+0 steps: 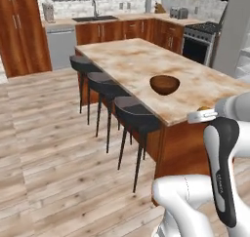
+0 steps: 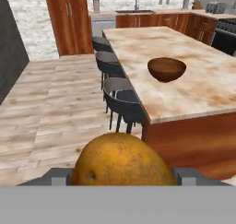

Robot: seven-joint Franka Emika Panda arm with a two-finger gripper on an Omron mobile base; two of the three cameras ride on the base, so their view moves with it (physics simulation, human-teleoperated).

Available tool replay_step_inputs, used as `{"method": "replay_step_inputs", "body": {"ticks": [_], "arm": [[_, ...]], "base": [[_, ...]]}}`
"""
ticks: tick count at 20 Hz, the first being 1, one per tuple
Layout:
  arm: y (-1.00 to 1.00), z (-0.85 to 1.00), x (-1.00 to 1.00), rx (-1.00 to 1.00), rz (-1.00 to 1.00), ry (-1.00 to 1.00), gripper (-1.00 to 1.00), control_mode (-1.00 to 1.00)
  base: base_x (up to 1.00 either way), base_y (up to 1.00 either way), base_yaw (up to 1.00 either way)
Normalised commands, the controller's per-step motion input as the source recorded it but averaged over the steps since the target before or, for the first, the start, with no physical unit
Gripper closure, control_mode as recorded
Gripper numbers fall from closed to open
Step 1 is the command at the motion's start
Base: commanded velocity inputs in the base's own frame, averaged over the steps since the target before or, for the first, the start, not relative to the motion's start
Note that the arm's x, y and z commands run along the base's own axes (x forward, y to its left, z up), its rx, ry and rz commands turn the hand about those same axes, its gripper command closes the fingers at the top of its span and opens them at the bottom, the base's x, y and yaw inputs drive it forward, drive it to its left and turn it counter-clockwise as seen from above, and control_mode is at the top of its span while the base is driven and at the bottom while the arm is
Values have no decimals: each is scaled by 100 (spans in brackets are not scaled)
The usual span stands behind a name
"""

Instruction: Retrieve the mango and peach from the fridge and place them into the bowl on the dining table.

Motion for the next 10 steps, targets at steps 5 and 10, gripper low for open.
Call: {"method": "replay_step_inputs", "body": {"ticks": [5,10], "arm": [[0,0,0,0,0,0,100,100],[0,0,0,0,0,0,100,100]], "base": [[81,81,-53],[81,54,-50]]}}
